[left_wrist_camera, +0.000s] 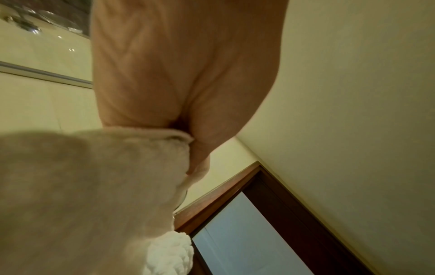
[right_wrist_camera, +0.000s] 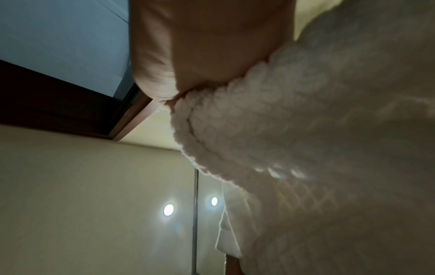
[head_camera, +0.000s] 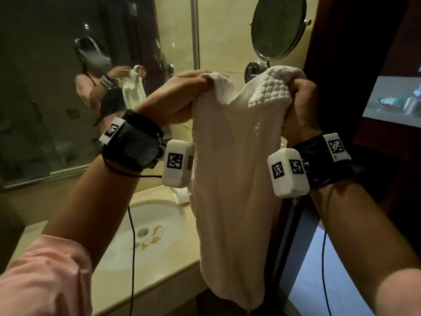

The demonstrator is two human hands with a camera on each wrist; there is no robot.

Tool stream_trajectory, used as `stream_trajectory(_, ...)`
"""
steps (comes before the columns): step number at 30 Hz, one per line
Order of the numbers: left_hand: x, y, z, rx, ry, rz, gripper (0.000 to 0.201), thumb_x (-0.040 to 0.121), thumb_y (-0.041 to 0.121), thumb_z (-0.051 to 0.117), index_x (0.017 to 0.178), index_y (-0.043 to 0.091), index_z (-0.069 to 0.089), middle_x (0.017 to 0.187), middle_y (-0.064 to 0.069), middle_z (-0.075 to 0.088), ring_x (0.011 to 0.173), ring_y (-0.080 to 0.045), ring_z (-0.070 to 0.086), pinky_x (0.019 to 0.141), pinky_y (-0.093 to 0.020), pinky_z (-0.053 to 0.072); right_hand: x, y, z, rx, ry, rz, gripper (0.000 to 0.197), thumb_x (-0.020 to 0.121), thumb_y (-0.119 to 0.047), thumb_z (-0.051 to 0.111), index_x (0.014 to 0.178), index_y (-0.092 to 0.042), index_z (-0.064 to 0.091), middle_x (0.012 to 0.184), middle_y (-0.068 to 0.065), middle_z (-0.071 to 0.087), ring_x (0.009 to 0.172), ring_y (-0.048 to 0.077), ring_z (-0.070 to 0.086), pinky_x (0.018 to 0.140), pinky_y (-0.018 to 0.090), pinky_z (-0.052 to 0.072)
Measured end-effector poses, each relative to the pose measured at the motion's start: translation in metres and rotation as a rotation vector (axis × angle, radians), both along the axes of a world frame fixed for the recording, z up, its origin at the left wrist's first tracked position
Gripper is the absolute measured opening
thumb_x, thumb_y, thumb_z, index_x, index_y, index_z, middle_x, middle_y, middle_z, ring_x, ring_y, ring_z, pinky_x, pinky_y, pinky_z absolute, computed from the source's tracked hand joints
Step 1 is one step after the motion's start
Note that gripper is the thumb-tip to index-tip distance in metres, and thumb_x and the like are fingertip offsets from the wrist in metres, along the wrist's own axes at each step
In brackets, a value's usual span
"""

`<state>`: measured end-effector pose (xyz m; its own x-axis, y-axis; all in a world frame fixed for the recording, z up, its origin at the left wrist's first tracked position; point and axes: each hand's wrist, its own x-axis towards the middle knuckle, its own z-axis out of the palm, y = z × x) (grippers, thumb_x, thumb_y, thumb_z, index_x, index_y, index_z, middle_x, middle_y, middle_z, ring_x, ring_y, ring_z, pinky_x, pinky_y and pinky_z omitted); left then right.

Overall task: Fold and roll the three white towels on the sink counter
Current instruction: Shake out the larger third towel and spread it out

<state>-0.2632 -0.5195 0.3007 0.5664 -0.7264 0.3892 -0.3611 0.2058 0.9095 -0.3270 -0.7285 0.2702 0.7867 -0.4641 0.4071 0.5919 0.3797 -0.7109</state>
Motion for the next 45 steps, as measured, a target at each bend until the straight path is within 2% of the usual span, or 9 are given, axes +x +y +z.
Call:
stream_trajectory(5,-0.003,0.007,-0.013,0.006,0.003,0.084,0.026,0.102,0.003,0.033,0.094,0.000,0.058,0.068,-0.003,0.065,0.059,-0.009,0.060,0.057,-0.019,0.051,-0.004,0.009,-0.003,-0.058,0.075,-0.012,0.016,0.059,-0.012,0.052,0.075,-0.009,0.052,0.075,0.006,0.050,0.066,0.015,0.053,0.064,0.027,0.044)
stream_trajectory(12,0.023,0.022,-0.028,0.299,-0.690,0.726,0.035,0.098,0.040,0.045,0.096,0.015,0.070,0.088,-0.006,0.068,0.081,-0.009,0.056,0.074,-0.035,0.051,-0.001,0.004,-0.011,-0.082,0.194,-0.128,0.027,0.041,-0.011,0.059,0.064,-0.013,0.044,0.065,0.006,0.046,0.058,0.020,0.047,0.057,0.024,0.041)
stream_trajectory(17,0.033,0.042,-0.040,0.358,-0.491,0.643,0.038,0.096,0.042,0.052,0.105,0.010,0.071,0.093,-0.009,0.072,0.079,-0.015,0.064,0.078,-0.041,0.056,0.002,-0.003,-0.015,-0.041,0.203,-0.205,0.022,0.064,0.006,0.033,0.060,-0.014,0.037,0.039,-0.005,0.035,0.034,0.009,0.035,0.039,0.013,0.028)
stream_trajectory(24,0.033,0.072,-0.045,0.678,-0.396,0.456,0.027,0.081,0.041,0.070,0.092,0.016,0.072,0.081,0.003,0.071,0.065,-0.005,0.065,0.057,-0.017,0.051,0.026,-0.012,-0.034,-0.103,0.197,-0.309,0.027,0.074,0.009,0.035,0.069,-0.011,0.053,0.066,0.005,0.050,0.054,0.011,0.051,0.052,0.019,0.043)
stream_trajectory(28,0.050,0.094,-0.050,0.886,-0.440,0.441,0.028,0.077,0.037,0.076,0.097,0.019,0.075,0.087,0.005,0.075,0.081,-0.012,0.071,0.076,-0.028,0.058,0.041,-0.012,-0.037,-0.133,0.176,-0.332,0.033,0.082,0.010,0.036,0.068,-0.014,0.054,0.065,0.001,0.053,0.054,0.006,0.053,0.054,0.020,0.047)
stream_trajectory(32,0.080,0.112,-0.065,0.904,-0.506,0.615,0.025,0.082,0.033,0.072,0.103,0.019,0.073,0.096,-0.004,0.073,0.094,-0.022,0.068,0.088,-0.041,0.054,0.056,-0.011,-0.041,-0.312,0.155,-0.343,0.032,0.080,0.007,0.038,0.071,-0.017,0.056,0.070,-0.001,0.055,0.064,0.005,0.052,0.062,0.021,0.047)
stream_trajectory(38,0.119,0.117,-0.080,0.671,-0.596,1.130,0.021,0.091,0.033,0.059,0.108,0.027,0.069,0.110,-0.006,0.069,0.106,-0.027,0.062,0.086,-0.038,0.050,0.096,-0.020,-0.046,-0.668,0.222,-0.549,0.017,0.078,-0.011,0.045,0.087,-0.021,0.055,0.077,-0.009,0.056,0.076,0.007,0.052,0.069,0.020,0.044)
stream_trajectory(41,0.144,0.113,-0.081,0.660,-0.557,1.313,0.023,0.091,0.033,0.056,0.111,0.032,0.068,0.116,-0.005,0.067,0.110,-0.029,0.060,0.088,-0.037,0.048,0.123,-0.020,-0.047,-0.894,0.221,-0.710,0.021,0.085,-0.005,0.047,0.102,-0.012,0.057,0.091,-0.001,0.059,0.086,0.009,0.053,0.064,0.006,0.035)
stream_trajectory(45,0.190,0.113,-0.077,0.624,-0.489,1.384,0.024,0.091,0.037,0.057,0.112,0.033,0.068,0.116,-0.003,0.068,0.112,-0.026,0.059,0.091,-0.035,0.048,0.172,-0.020,-0.047,-0.979,0.233,-0.811,0.025,0.087,-0.004,0.048,0.111,-0.005,0.058,0.107,0.012,0.065,0.100,0.022,0.060,0.079,0.019,0.040)
